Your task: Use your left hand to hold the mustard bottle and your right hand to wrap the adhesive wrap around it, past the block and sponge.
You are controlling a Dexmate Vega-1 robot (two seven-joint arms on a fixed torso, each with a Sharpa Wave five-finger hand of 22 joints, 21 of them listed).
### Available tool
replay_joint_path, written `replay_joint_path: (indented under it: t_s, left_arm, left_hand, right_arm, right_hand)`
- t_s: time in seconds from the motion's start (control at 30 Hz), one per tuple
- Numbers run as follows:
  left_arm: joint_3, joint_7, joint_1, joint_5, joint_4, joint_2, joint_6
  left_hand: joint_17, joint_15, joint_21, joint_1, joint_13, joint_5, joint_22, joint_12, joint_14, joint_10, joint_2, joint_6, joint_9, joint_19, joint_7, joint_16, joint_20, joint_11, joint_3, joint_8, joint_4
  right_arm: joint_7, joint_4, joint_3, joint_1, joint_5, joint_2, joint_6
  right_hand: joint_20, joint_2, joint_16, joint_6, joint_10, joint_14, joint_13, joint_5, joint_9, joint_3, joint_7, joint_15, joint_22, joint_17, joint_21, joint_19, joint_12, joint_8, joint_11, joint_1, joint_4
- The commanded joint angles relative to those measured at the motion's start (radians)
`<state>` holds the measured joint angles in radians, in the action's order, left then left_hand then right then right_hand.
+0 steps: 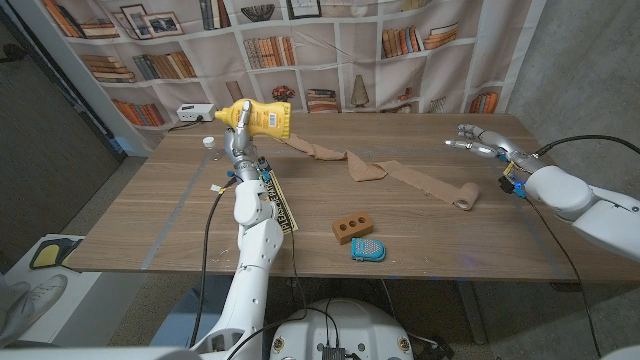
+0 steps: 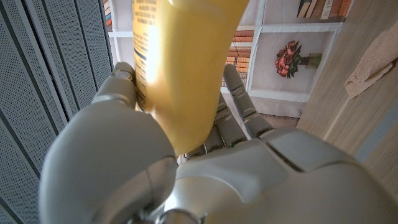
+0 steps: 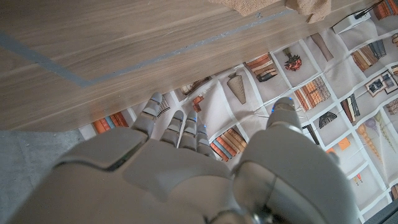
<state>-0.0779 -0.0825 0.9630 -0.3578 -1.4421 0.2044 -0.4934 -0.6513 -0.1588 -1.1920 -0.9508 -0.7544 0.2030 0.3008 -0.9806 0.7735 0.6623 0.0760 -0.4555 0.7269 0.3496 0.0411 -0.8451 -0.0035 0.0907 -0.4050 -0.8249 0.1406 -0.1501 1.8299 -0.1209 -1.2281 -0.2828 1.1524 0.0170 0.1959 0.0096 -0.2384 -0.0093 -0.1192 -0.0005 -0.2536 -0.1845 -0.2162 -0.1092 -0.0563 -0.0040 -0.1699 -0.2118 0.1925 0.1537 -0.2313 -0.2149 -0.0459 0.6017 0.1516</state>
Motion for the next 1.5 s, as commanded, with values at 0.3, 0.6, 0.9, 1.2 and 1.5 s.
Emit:
replay_joint_path:
  t_s: [0.3,0.6,0.9,1.2,1.5]
  left_arm:
    - [0.007,0.008,-0.009,-0.011,0.021,0.023,-0.001]
    - [0.008,0.025,-0.013,-0.023,0.028,0.031,0.001]
    - [0.005,0.047,-0.016,-0.057,0.023,0.046,0.020]
    - [-0.004,0.093,-0.014,-0.131,0.003,0.062,0.077]
    - [-0.013,0.119,-0.014,-0.145,-0.001,0.072,0.089]
  left_hand:
    - [-0.006,-0.001,-0.017,-0.272,0.001,0.004,-0.014,-0.014,0.014,0.000,-0.262,-0.002,-0.001,-0.009,-0.002,0.006,0.002,0.004,-0.007,-0.008,0.002]
    - [-0.008,0.001,-0.029,-0.273,0.006,0.005,-0.028,-0.017,0.014,0.003,-0.262,-0.002,-0.002,-0.008,-0.002,0.006,0.001,0.003,-0.006,-0.012,0.003]
    - [-0.013,0.000,-0.038,-0.273,0.000,0.004,-0.039,-0.021,0.016,-0.006,-0.262,0.002,-0.005,-0.009,-0.005,0.004,-0.001,0.000,-0.005,-0.012,0.002]
    - [-0.011,0.002,-0.047,-0.273,0.008,0.002,-0.051,-0.021,0.011,-0.005,-0.264,0.002,-0.006,-0.019,-0.006,0.010,-0.010,0.000,-0.005,-0.016,0.001]
    - [-0.015,0.002,-0.059,-0.273,0.006,0.002,-0.061,-0.026,0.012,-0.007,-0.263,0.003,-0.007,-0.017,-0.008,0.008,-0.019,-0.002,-0.005,-0.019,0.001]
  right_arm:
    - [-0.048,0.085,0.101,-0.129,0.079,0.063,0.099]
    - [-0.037,0.117,0.153,-0.185,0.119,0.078,0.149]
    - [0.019,0.133,0.172,-0.198,0.155,0.098,0.177]
    - [0.085,0.158,0.189,-0.207,0.179,0.127,0.226]
    - [0.104,0.191,0.205,-0.228,0.232,0.140,0.275]
  right_hand:
    - [-0.014,-0.003,0.005,0.019,-0.021,0.005,-0.004,0.000,0.000,-0.004,-0.004,-0.025,-0.002,0.002,0.003,0.014,-0.009,-0.011,0.001,0.021,0.000]
    - [-0.008,-0.006,0.006,0.020,-0.021,0.007,-0.004,0.000,0.000,-0.003,-0.004,-0.020,-0.002,0.003,0.002,0.014,-0.009,-0.011,0.001,0.020,-0.002]
    - [-0.013,-0.007,0.024,0.005,-0.003,-0.029,-0.002,-0.002,0.001,-0.005,-0.006,-0.032,-0.002,0.007,-0.005,-0.002,0.001,-0.003,0.006,0.028,-0.002]
    - [-0.017,-0.008,0.043,-0.028,0.038,-0.074,0.000,-0.004,0.002,-0.008,-0.021,0.002,-0.002,0.011,-0.012,-0.027,0.018,0.009,-0.012,0.041,-0.002]
    - [-0.031,-0.009,0.039,-0.029,0.040,-0.073,0.000,-0.003,0.002,-0.009,-0.028,0.014,-0.002,0.012,-0.001,-0.009,0.017,0.007,-0.019,0.044,-0.004]
